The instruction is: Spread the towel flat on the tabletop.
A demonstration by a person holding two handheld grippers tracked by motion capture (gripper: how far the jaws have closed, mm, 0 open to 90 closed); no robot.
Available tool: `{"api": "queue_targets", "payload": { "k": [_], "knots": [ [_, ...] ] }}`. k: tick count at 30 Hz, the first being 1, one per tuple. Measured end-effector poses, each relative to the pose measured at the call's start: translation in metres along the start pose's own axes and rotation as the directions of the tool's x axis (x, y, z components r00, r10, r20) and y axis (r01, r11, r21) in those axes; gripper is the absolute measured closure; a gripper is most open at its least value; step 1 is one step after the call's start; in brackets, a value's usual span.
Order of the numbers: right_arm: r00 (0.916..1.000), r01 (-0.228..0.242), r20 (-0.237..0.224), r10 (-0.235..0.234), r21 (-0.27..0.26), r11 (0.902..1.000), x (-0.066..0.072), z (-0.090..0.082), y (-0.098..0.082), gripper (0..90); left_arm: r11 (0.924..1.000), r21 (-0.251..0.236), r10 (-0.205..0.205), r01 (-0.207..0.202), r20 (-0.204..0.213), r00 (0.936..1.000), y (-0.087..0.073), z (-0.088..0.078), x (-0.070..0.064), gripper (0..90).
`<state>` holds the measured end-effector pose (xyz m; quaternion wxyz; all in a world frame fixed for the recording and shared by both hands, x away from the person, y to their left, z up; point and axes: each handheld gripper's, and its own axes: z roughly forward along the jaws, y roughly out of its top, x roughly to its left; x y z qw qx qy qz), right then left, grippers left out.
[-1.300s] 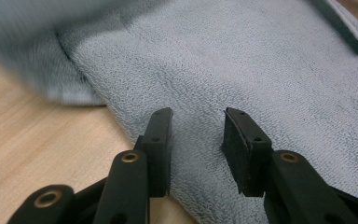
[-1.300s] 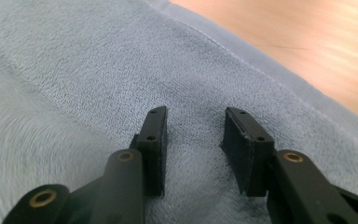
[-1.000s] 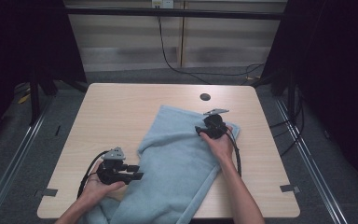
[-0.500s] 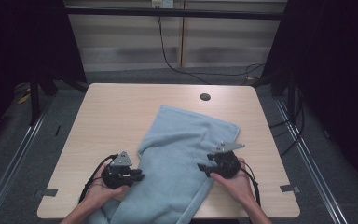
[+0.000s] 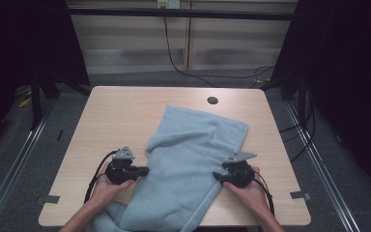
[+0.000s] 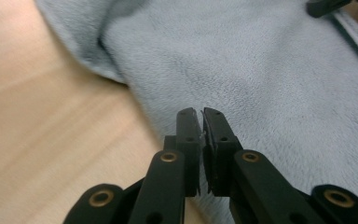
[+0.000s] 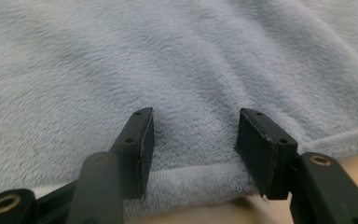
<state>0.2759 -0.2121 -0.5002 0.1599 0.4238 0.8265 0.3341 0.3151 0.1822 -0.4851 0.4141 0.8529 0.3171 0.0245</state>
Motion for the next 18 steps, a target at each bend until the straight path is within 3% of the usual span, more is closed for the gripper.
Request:
{"api": "queue_targets", "payload": {
  "k": [1,2,3,6,8,12,13,14,16,17,18],
  "knots": [
    [0.9992,-0.028,0.027,0.028,0.001,0.9996,-0.014,0.005,0.005,46.2,0.9998,-0.017,-0.009,0.009,0.013,0.9999,0.004,0.000,0.004,84.6],
    [0.9989,-0.031,0.034,0.031,0.000,0.9995,-0.020,0.006,0.006,46.1,0.9998,-0.017,-0.009,0.009,0.013,0.9999,0.004,0.000,0.004,84.8],
    [0.9982,-0.039,0.046,0.039,-0.002,0.9992,-0.028,0.009,0.009,45.5,0.9985,-0.049,-0.025,0.025,0.015,0.9996,0.008,0.001,0.007,84.8],
    [0.9931,-0.084,0.081,0.085,-0.019,0.9963,-0.049,0.016,0.013,44.3,0.9971,-0.054,-0.052,0.054,0.037,0.9980,0.009,0.001,0.010,80.6],
    [0.9894,-0.089,0.113,0.091,-0.021,0.9958,-0.060,0.019,0.016,43.5,0.9987,-0.035,-0.037,0.038,0.022,0.9991,0.007,-0.002,0.009,77.1],
    [0.9807,-0.127,0.146,0.129,-0.030,0.9915,-0.076,0.024,0.020,43.4,0.9995,-0.025,-0.017,0.018,0.042,0.9990,0.001,-0.006,0.004,72.8],
    [0.9787,-0.127,0.158,0.130,-0.031,0.9914,-0.079,0.026,0.022,43.4,1.0000,-0.001,0.006,-0.006,0.072,0.9973,-0.003,-0.005,-0.003,72.0],
    [0.9778,-0.128,0.164,0.131,-0.028,0.9914,-0.081,0.027,0.024,43.4,1.0000,-0.001,0.006,-0.006,0.072,0.9973,-0.003,-0.005,-0.003,71.0],
    [0.9726,-0.128,0.193,0.130,-0.026,0.9915,-0.085,0.031,0.029,43.7,0.9981,0.040,0.040,-0.046,0.132,0.9904,-0.011,0.001,-0.018,68.4],
    [0.9698,-0.135,0.201,0.137,-0.024,0.9905,-0.086,0.033,0.031,43.9,0.9981,0.040,0.040,-0.046,0.132,0.9904,-0.011,0.001,-0.018,66.1],
    [0.9677,-0.144,0.207,0.144,-0.016,0.9895,-0.086,0.033,0.033,44.4,0.9955,0.042,0.076,-0.085,0.169,0.9826,-0.014,0.003,-0.028,63.4]
  ]
}}
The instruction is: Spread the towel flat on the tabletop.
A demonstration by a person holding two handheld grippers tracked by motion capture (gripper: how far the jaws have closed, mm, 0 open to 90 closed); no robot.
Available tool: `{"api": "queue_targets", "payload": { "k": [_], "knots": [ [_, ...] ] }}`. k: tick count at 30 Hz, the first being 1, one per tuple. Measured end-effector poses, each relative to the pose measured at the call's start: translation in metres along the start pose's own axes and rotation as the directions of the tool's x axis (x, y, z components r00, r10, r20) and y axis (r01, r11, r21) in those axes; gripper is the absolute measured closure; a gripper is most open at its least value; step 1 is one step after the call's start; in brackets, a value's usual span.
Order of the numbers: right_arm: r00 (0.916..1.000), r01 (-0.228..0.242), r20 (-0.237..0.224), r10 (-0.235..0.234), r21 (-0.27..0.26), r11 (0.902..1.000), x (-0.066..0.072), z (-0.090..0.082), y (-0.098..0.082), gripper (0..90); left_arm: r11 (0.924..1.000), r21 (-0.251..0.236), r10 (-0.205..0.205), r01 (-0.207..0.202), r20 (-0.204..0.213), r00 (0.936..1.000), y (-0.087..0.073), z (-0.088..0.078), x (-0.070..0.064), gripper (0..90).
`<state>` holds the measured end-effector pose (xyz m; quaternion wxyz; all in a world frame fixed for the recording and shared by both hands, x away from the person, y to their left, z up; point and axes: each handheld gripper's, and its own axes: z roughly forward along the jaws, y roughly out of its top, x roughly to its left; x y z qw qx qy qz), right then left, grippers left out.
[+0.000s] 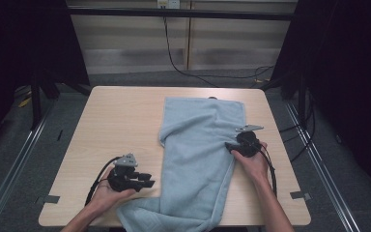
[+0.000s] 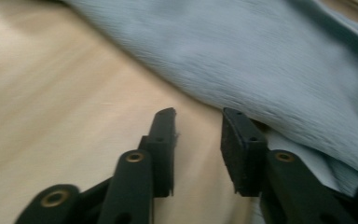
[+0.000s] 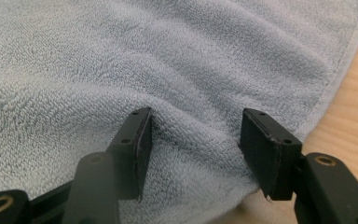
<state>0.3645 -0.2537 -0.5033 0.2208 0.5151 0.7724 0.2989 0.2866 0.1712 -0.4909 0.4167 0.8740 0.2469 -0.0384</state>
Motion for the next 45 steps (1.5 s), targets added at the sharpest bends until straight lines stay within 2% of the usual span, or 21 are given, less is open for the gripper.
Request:
{"api": "queue_targets", "payload": {
  "k": [3,5,9,11,12,13,14,15,16,22,24,28,30,32,33,34,36,38,41,42,45],
  "knots": [
    [0.9995,0.010,-0.029,-0.010,-0.022,0.9997,0.006,-0.007,0.003,43.0,0.9995,0.019,0.023,-0.024,0.054,0.9983,-0.004,0.005,-0.009,57.8],
    [0.9984,0.026,-0.048,-0.028,-0.045,0.9986,0.015,-0.020,0.004,42.1,0.9964,0.056,0.060,-0.063,0.048,0.9971,-0.005,0.010,-0.015,55.1],
    [0.9880,0.065,-0.137,-0.071,-0.053,0.9965,0.044,-0.051,-0.005,39.9,0.9956,0.055,0.071,-0.075,0.067,0.9952,-0.006,0.013,-0.019,55.4],
    [0.9849,0.100,-0.139,-0.104,-0.035,0.9944,0.056,-0.061,-0.016,38.9,0.9942,0.066,0.080,-0.085,0.079,0.9936,-0.006,0.012,-0.020,64.6],
    [0.9849,0.100,-0.139,-0.104,-0.035,0.9944,0.056,-0.061,-0.016,38.9,0.9926,0.068,0.095,-0.101,0.087,0.9917,-0.007,0.013,-0.023,64.6],
    [0.9855,0.095,-0.139,-0.097,-0.024,0.9952,0.062,-0.068,-0.028,37.9,0.9881,0.076,0.124,-0.134,0.116,0.9855,-0.009,0.014,-0.028,79.5],
    [0.9855,0.095,-0.139,-0.097,-0.024,0.9952,0.062,-0.068,-0.028,37.9,0.9881,0.076,0.124,-0.134,0.116,0.9855,-0.009,0.014,-0.028,83.1],
    [0.9883,0.106,-0.110,-0.106,-0.006,0.9943,0.065,-0.073,-0.040,36.8,0.9882,0.077,0.122,-0.132,0.129,0.9841,-0.009,0.013,-0.032,85.5],
    [0.9879,0.100,-0.119,-0.100,-0.009,0.9950,0.065,-0.075,-0.044,36.6,0.9886,0.074,0.121,-0.131,0.131,0.9840,-0.009,0.013,-0.032,86.5],
    [0.9907,0.094,-0.103,-0.089,0.038,0.9949,0.066,-0.071,-0.059,35.5,0.9961,0.042,0.073,-0.078,0.109,0.9913,-0.009,0.004,-0.029,87.7],
    [0.9905,0.112,-0.084,-0.109,0.037,0.9930,0.065,-0.072,-0.059,47.0,0.9985,-0.001,0.054,-0.054,0.100,0.9935,-0.010,-0.007,-0.028,87.9],
    [0.9915,0.106,-0.079,-0.104,0.032,0.9938,0.056,-0.073,-0.061,53.3,0.9983,-0.048,0.037,-0.033,0.091,0.9951,-0.013,-0.020,-0.032,88.1],
    [0.9934,0.106,-0.047,-0.105,0.035,0.9937,0.050,-0.074,-0.063,53.4,0.9967,-0.081,0.013,-0.007,0.071,0.9974,-0.018,-0.033,-0.035,88.1],
    [0.9953,0.092,-0.035,-0.091,0.036,0.9951,0.047,-0.075,-0.064,54.1,0.9958,-0.092,0.010,-0.004,0.067,0.9977,-0.021,-0.038,-0.035,88.2],
    [0.9970,0.077,-0.011,-0.077,0.042,0.9961,0.040,-0.078,-0.067,55.3,0.9943,-0.104,-0.016,0.023,0.069,0.9975,-0.028,-0.045,-0.037,88.2],
    [0.9970,0.077,-0.011,-0.077,0.042,0.9961,0.040,-0.078,-0.067,55.3,0.9943,-0.104,-0.016,0.023,0.069,0.9975,-0.028,-0.045,-0.037,88.2],
    [0.9958,0.083,0.035,-0.085,0.049,0.9953,0.032,-0.084,-0.072,55.3,0.9948,-0.096,-0.026,0.034,0.080,0.9965,-0.036,-0.050,-0.040,88.1],
    [0.9972,0.063,0.037,-0.065,0.055,0.9965,0.029,-0.086,-0.074,54.9,0.9948,-0.086,-0.046,0.054,0.095,0.9944,-0.043,-0.051,-0.043,87.8],
    [0.9962,0.073,0.045,-0.075,0.053,0.9959,0.032,-0.088,-0.074,51.7,0.9935,-0.093,-0.054,0.065,0.114,0.9920,-0.046,-0.052,-0.047,85.7],
    [0.9964,0.083,0.017,-0.083,0.022,0.9963,0.037,-0.091,-0.070,49.0,0.9920,-0.109,-0.053,0.064,0.104,0.9932,-0.041,-0.052,-0.044,77.8],
    [0.9950,0.090,-0.040,-0.091,-0.036,0.9953,0.049,-0.093,-0.056,47.1,0.9941,-0.090,-0.054,0.060,0.067,0.9963,-0.027,-0.041,-0.033,65.4]
  ]
}}
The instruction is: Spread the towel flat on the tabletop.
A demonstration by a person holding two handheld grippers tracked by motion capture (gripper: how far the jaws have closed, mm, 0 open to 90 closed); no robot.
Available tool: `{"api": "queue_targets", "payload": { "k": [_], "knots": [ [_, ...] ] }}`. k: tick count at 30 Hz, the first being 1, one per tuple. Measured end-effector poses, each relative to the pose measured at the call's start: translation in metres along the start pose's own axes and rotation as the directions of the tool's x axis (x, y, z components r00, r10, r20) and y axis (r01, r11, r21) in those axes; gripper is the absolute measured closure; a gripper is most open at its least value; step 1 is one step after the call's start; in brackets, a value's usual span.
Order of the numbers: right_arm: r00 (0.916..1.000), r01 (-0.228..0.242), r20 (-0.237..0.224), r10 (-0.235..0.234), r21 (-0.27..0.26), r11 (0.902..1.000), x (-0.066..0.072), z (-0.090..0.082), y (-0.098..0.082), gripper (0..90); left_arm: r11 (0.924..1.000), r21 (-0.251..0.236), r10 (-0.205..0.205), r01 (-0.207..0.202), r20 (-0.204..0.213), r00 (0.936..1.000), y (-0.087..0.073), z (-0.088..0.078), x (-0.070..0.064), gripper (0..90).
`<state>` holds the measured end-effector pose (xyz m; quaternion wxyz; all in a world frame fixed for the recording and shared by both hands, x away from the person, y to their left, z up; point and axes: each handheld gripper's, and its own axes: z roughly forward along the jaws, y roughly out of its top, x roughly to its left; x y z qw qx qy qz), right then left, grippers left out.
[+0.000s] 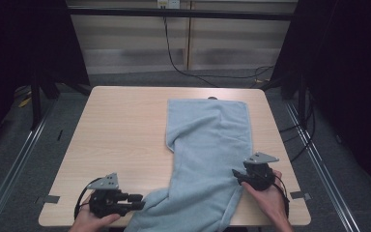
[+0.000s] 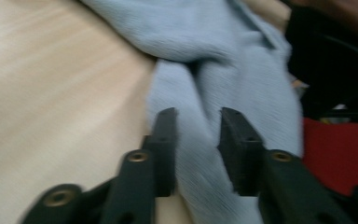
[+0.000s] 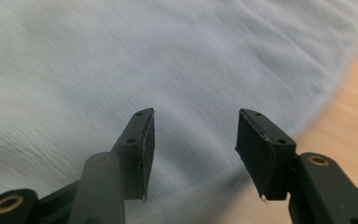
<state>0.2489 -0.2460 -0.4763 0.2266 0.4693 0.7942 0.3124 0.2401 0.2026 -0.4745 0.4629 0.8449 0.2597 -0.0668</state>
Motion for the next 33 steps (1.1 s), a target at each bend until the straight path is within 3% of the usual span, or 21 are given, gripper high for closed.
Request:
{"api": "queue_targets", "payload": {
  "k": [2,3,4,5,6,7,8,10,11,12,13,14,17,19,20,23,25,26,29,31,33],
  "knots": [
    [0.9998,0.008,-0.021,-0.009,-0.011,0.9999,0.004,0.002,0.006,46.8,1.0000,0.001,0.000,0.000,-0.008,1.0000,0.006,0.006,0.005,65.1],
    [0.9990,0.019,-0.040,-0.020,-0.017,0.9997,0.009,0.004,0.013,46.5,0.9997,0.023,0.008,-0.007,-0.031,0.9995,0.012,0.013,0.009,63.2],
    [0.9962,0.023,-0.083,-0.026,-0.034,0.9992,0.018,0.014,0.026,45.5,0.9978,0.067,-0.001,0.004,-0.035,0.9994,0.020,0.031,0.016,59.1],
    [0.9939,0.035,-0.103,-0.039,-0.033,0.9988,0.024,0.019,0.033,44.9,0.9970,0.077,0.000,0.002,-0.023,0.9997,0.023,0.039,0.017,58.8],
    [0.9939,0.035,-0.103,-0.039,-0.033,0.9988,0.024,0.019,0.033,44.9,0.9970,0.077,0.000,0.002,-0.023,0.9997,0.023,0.039,0.017,57.5],
    [0.9891,0.061,-0.132,-0.064,-0.031,0.9977,0.036,0.031,0.045,44.0,0.9951,0.098,0.015,-0.014,-0.015,0.9998,0.026,0.046,0.016,56.1],
    [0.9850,0.079,-0.152,-0.083,-0.030,0.9964,0.041,0.037,0.050,43.7,0.9904,0.128,0.053,-0.051,-0.011,0.9985,0.029,0.057,0.010,54.8],
    [0.9815,0.087,-0.168,-0.090,-0.026,0.9958,0.046,0.044,0.055,43.7,0.9883,0.143,0.056,-0.055,-0.006,0.9984,0.030,0.062,0.008,53.6],
    [0.9758,0.108,-0.189,-0.110,-0.020,0.9939,0.054,0.057,0.061,42.3,0.9858,0.159,0.055,-0.053,-0.007,0.9985,0.030,0.067,0.006,56.0],
    [0.9726,0.119,-0.200,-0.119,-0.010,0.9928,0.058,0.063,0.064,41.6,0.9771,0.194,0.089,-0.088,0.003,0.9960,0.027,0.070,0.003,61.5],
    [0.9712,0.118,-0.207,-0.118,-0.008,0.9929,0.061,0.069,0.065,41.1,0.9771,0.194,0.089,-0.088,0.003,0.9960,0.027,0.070,0.003,70.3],
    [0.9680,0.123,-0.219,-0.122,-0.011,0.9924,0.062,0.072,0.066,40.9,0.9725,0.208,0.107,-0.105,0.002,0.9943,0.024,0.069,-0.001,79.9],
    [0.9636,0.120,-0.241,-0.115,0.005,0.9928,0.069,0.084,0.065,40.3,0.9716,0.209,0.113,-0.110,-0.001,0.9936,0.022,0.066,-0.003,84.9],
    [0.9630,0.140,-0.235,-0.132,0.021,0.9899,0.072,0.088,0.063,40.8,0.9773,0.192,0.098,-0.090,-0.034,0.9946,0.018,0.057,-0.004,85.2],
    [0.9645,0.136,-0.231,-0.127,0.021,0.9905,0.071,0.088,0.063,40.7,0.9867,0.152,0.068,-0.057,-0.064,0.9956,0.014,0.042,-0.002,85.3],
    [0.9709,0.126,-0.210,-0.116,0.033,0.9915,0.067,0.086,0.060,41.2,0.9955,0.095,0.015,-0.006,-0.093,0.9956,0.006,0.016,0.003,85.3],
    [0.9723,0.113,-0.210,-0.103,0.037,0.9929,0.064,0.084,0.058,41.2,0.9969,0.077,-0.003,0.010,-0.091,0.9959,0.002,0.007,0.004,85.3],
    [0.9738,0.110,-0.204,-0.100,0.041,0.9930,0.061,0.083,0.056,41.2,0.9978,0.056,-0.032,0.036,-0.079,0.9964,-0.003,0.000,0.003,85.3],
    [0.9767,0.108,-0.192,-0.096,0.054,0.9926,0.056,0.077,0.052,41.2,0.9983,0.033,-0.046,0.049,-0.079,0.9958,-0.018,-0.015,-0.006,84.9],
    [0.9748,0.115,-0.199,-0.100,0.066,0.9911,0.057,0.073,0.050,41.1,0.9987,0.039,-0.030,0.033,-0.064,0.9975,-0.025,-0.020,-0.018,84.1],
    [0.9723,0.131,-0.203,-0.116,0.059,0.9897,0.062,0.071,0.049,41.7,0.9990,0.035,-0.025,0.027,-0.052,0.9983,-0.025,-0.021,-0.022,81.1]
  ]
}}
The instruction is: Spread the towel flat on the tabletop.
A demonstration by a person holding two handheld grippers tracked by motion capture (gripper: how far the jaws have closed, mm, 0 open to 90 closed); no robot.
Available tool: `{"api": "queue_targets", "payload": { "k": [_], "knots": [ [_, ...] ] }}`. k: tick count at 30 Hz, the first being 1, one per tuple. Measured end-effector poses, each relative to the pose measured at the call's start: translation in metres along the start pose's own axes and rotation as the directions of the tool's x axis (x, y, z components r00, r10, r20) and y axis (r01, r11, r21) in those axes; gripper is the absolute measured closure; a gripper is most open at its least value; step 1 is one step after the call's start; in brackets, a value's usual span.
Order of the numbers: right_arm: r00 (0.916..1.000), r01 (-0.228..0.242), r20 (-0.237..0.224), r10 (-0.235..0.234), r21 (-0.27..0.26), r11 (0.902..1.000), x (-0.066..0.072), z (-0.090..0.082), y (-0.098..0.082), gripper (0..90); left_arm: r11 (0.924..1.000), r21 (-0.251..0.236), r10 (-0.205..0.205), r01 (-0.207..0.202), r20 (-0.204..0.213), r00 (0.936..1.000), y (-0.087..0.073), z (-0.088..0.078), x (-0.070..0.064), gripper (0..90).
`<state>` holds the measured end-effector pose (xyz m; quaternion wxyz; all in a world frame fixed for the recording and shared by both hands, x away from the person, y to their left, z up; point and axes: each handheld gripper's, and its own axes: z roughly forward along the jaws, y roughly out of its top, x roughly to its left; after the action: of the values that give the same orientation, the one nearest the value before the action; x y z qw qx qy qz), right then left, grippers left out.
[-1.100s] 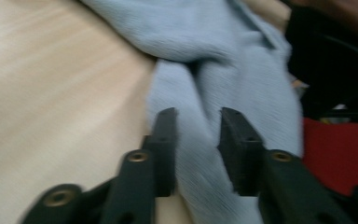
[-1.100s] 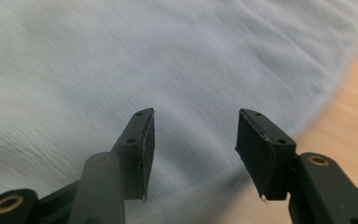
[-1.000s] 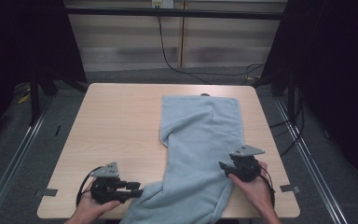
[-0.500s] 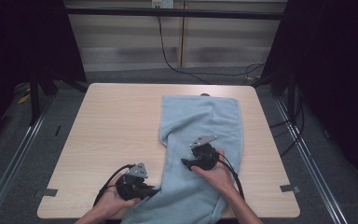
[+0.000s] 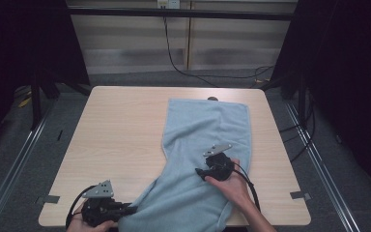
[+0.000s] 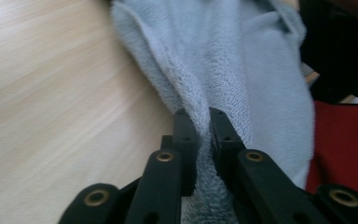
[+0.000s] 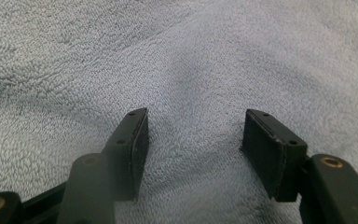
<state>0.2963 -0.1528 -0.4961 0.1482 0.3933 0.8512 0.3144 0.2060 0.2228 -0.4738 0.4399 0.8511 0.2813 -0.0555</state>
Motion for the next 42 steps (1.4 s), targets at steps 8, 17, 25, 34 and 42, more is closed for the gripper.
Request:
{"api": "queue_targets", "payload": {
  "k": [8,17,25,34,42],
  "knots": [
    [0.9960,0.046,-0.075,-0.048,-0.037,0.9983,0.019,0.007,0.003,42.6,0.9988,-0.043,-0.024,0.022,-0.033,0.9992,0.025,0.009,0.020,54.4],
    [0.9921,0.078,-0.096,-0.081,-0.033,0.9964,0.032,0.016,0.016,41.8,0.9962,0.079,-0.027,0.036,-0.116,0.9929,0.047,0.059,0.057,69.1],
    [0.9987,0.028,-0.041,-0.032,-0.100,0.9946,0.017,-0.028,0.007,39.3,0.9949,0.027,-0.093,0.097,-0.126,0.9877,0.031,0.030,0.065,88.0],
    [0.9905,-0.094,0.095,0.100,-0.065,0.9935,0.003,-0.082,-0.072,38.4,0.9828,-0.033,-0.184,0.181,-0.143,0.9724,0.000,-0.005,0.067,84.6],
    [0.9827,-0.097,0.159,0.094,0.007,0.9953,0.001,-0.094,-0.100,40.0,0.9962,-0.056,-0.075,0.067,-0.159,0.9844,0.032,0.011,0.065,63.8]
  ]
}}
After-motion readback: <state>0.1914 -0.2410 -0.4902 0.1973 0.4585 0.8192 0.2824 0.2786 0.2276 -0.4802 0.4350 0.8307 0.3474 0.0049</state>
